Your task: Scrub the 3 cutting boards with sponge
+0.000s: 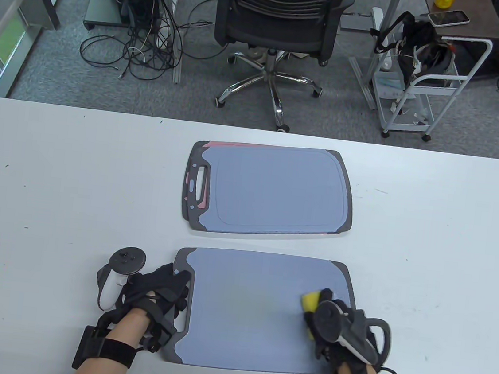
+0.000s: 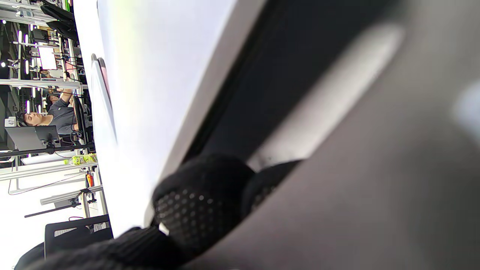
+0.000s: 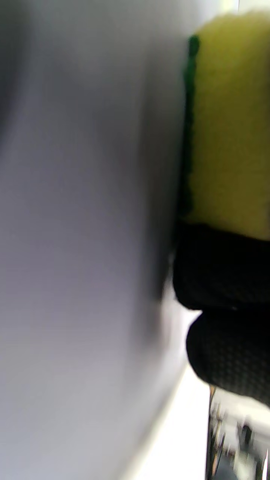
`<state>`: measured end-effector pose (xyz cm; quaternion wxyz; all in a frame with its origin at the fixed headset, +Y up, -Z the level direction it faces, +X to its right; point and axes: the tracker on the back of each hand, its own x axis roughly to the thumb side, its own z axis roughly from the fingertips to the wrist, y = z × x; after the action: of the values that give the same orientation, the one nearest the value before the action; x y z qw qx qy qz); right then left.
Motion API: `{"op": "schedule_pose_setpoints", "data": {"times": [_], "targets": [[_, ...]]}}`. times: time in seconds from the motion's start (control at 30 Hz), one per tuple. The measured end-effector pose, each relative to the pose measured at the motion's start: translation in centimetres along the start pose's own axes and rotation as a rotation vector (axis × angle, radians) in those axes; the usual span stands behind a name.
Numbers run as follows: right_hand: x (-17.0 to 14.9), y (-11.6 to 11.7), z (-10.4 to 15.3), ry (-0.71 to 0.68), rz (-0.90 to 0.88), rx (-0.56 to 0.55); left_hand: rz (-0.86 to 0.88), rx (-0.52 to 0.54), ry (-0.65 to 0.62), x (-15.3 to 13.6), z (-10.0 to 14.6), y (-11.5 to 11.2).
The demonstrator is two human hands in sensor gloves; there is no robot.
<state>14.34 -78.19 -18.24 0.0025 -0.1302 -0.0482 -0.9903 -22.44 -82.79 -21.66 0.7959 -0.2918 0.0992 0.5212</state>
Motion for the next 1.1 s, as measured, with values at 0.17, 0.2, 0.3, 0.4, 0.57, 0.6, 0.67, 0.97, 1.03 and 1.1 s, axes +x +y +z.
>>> {"op": "schedule_pose_setpoints", "data": {"times": [0.17,0.2,0.3,0.4,0.57,0.6,0.67,0.97,1.03,1.1], "targets": [[14.7,-0.8,-0.8,-0.417,0.089,-0.016,0.006,-0.006,0.002,0.0,0.0,0.0],[16.2,-0.9,-0.7,-0.451,0.098,-0.022,0.006,-0.007,0.002,0.0,0.0,0.0],[18.5,-1.0,-0.3,-0.477,0.173,-0.059,0.004,-0.006,0.0,0.0,0.0,0.0],[14.8,-0.7,-0.3,-0.374,0.143,-0.044,0.004,-0.006,-0.001,0.0,0.0,0.0],[2.1,0.2,1.6,-0.034,0.09,-0.009,0.003,-0.003,-0.001,0.0,0.0,0.0],[-0.5,0.4,2.3,0.042,0.082,-0.005,0.002,-0.001,-0.001,0.0,0.0,0.0],[-5.4,0.9,3.7,0.194,0.076,0.024,-0.002,0.003,-0.001,0.0,0.0,0.0],[-3.1,0.7,2.4,0.056,0.081,0.012,-0.006,0.008,0.001,-0.1,0.0,0.0],[2.1,0.4,1.4,-0.078,0.049,-0.046,-0.006,0.007,0.001,-0.1,0.0,0.0],[7.9,0.1,0.5,-0.231,0.067,-0.027,-0.006,0.007,0.001,-0.1,0.0,0.0]]}}
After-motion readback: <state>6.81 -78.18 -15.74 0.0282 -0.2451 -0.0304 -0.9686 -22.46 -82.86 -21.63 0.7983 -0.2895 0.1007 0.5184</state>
